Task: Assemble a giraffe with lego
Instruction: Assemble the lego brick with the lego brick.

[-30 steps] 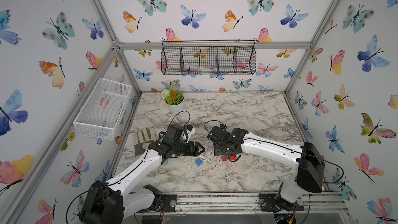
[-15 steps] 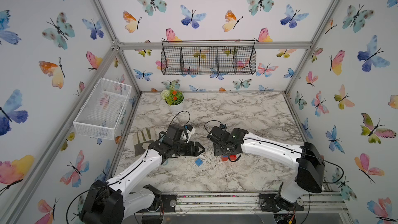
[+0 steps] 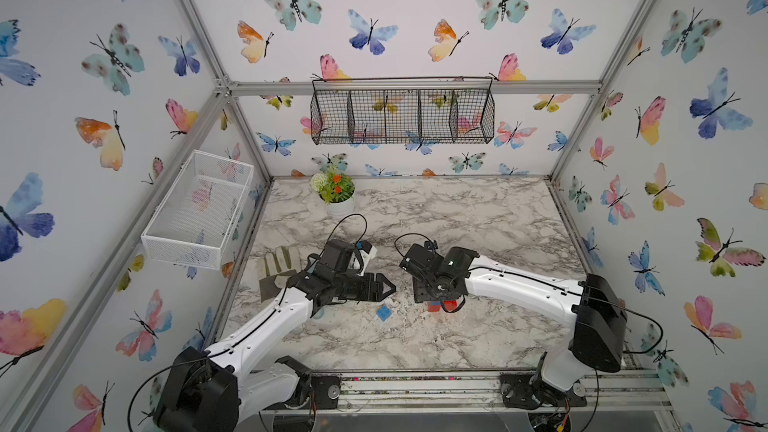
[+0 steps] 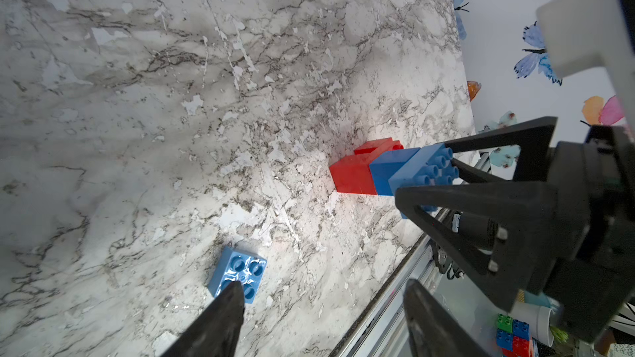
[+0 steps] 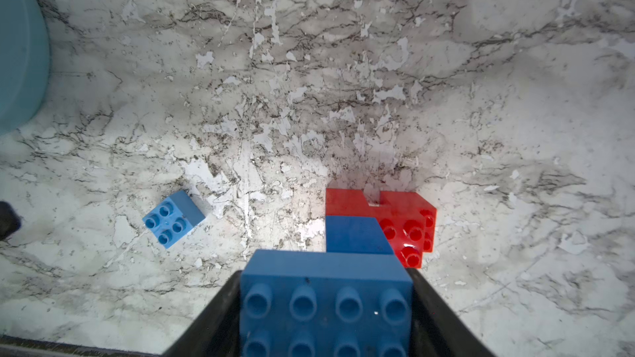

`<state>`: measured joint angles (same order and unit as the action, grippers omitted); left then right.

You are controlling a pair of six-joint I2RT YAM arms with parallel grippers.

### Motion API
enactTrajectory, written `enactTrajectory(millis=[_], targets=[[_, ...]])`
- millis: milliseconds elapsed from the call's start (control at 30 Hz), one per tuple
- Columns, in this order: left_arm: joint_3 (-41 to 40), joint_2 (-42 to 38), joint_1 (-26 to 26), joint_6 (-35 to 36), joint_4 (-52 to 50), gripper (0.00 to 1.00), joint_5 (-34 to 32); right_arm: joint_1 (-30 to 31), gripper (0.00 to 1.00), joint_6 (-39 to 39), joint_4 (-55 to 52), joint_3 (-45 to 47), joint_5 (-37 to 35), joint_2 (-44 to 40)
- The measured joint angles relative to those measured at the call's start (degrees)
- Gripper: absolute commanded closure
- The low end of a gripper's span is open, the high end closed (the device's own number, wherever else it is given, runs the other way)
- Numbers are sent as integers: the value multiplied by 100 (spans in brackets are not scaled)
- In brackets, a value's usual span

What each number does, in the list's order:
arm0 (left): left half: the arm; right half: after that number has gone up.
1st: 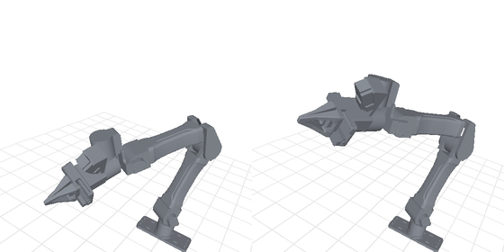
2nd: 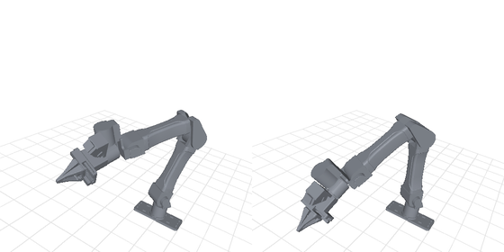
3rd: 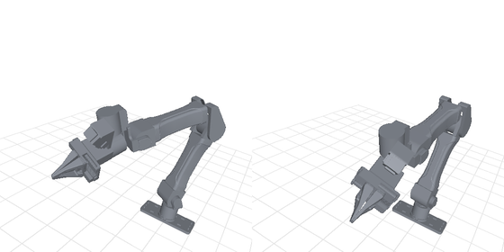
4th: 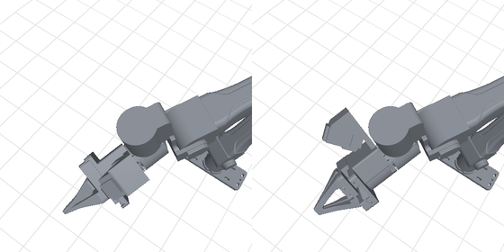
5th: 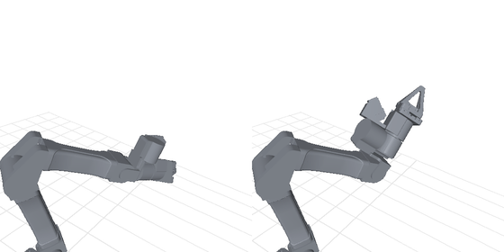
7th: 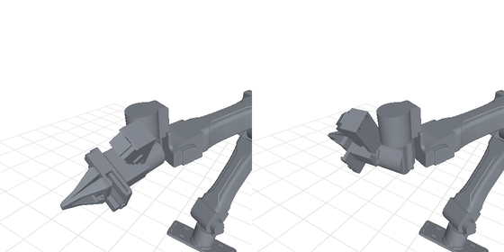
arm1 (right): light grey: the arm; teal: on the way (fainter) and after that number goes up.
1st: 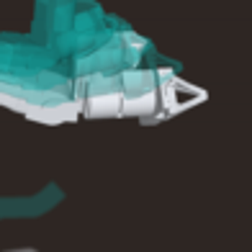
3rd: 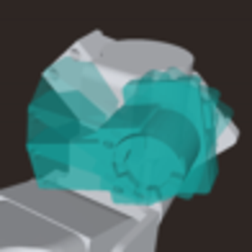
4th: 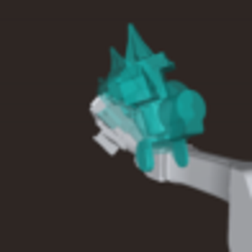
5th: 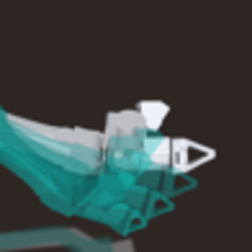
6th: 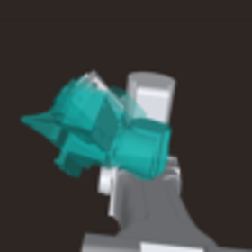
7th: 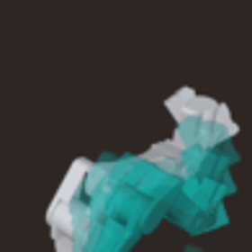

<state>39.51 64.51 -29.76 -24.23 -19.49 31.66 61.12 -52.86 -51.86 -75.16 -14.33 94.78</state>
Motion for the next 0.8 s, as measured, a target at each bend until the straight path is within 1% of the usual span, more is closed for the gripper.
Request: enactTrajectory(millis=[300,800], targets=[[0,4,0,0,0,27,-2,0,52,-2,17,11,57,17],[0,7,0,0,2,27,-2,0,53,28,369,350,76,-166]])
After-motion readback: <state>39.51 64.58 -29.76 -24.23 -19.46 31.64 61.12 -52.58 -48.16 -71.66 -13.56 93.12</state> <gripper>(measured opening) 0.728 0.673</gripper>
